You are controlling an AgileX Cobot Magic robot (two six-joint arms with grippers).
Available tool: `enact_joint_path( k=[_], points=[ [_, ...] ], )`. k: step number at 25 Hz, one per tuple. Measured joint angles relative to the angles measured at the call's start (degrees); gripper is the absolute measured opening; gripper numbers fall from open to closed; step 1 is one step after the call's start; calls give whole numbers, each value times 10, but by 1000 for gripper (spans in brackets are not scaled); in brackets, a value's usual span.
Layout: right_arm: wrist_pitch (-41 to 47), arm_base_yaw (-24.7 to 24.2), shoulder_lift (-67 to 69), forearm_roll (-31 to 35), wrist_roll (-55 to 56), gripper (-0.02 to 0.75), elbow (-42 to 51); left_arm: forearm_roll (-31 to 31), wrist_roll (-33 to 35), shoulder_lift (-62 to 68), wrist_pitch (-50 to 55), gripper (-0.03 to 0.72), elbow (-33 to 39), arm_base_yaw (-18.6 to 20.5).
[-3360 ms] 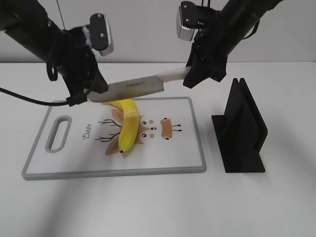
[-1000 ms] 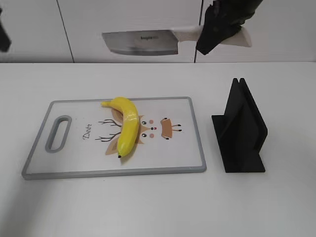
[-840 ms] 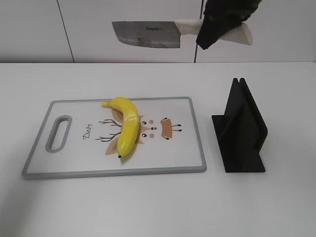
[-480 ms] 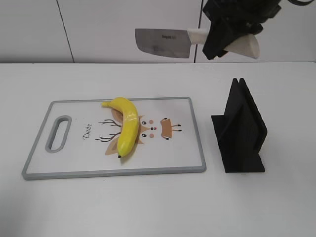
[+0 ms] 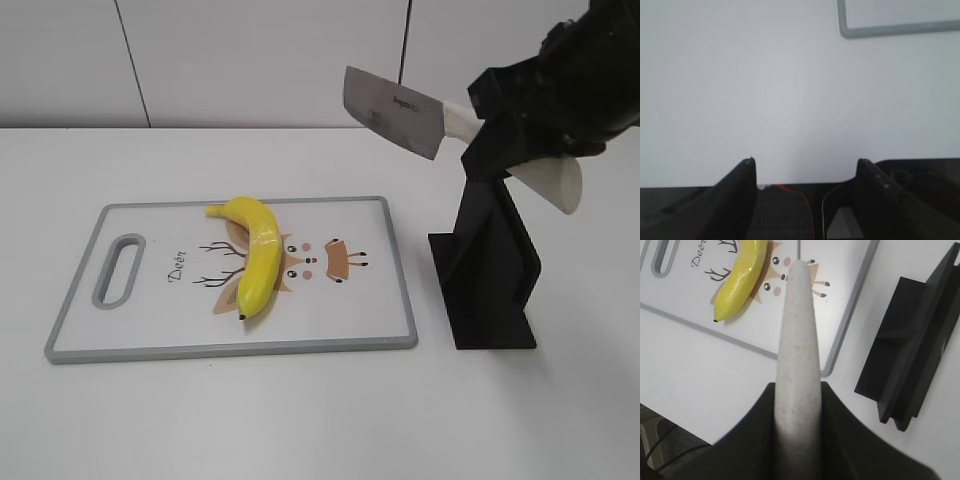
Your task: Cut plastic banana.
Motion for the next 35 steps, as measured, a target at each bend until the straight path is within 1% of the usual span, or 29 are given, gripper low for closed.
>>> enact_joint_path(
  k=[4, 7, 10, 13, 16, 20, 25, 31, 35],
  points=[
    [-37, 0, -56, -24, 46, 170, 60, 1, 0, -125, -9, 581, 11, 0],
    [-42, 0, -92, -60, 84, 170, 91, 2, 0, -206, -23, 581, 11, 0],
    [-43, 0, -122, -96, 123, 170, 111, 4, 0, -259, -49, 581, 14, 0],
    [-43, 0, -142, -131, 157, 170, 118, 7, 0, -269, -74, 581, 21, 0],
    [-44, 0, -151, -161, 187, 170, 118, 9, 0, -270, -76, 581, 23, 0],
    [-44, 0, -149, -171, 209, 170, 118, 13, -2, -270, -75, 581, 30, 0],
    [-43, 0, -123, -177, 223, 170, 118, 22, -19, -270, -66, 581, 34, 0],
    [-44, 0, -94, -218, 251, 170, 118, 23, -22, -270, -66, 581, 34, 0],
    [-45, 0, -76, -222, 254, 170, 118, 23, -23, -270, -66, 581, 34, 0]
  ],
)
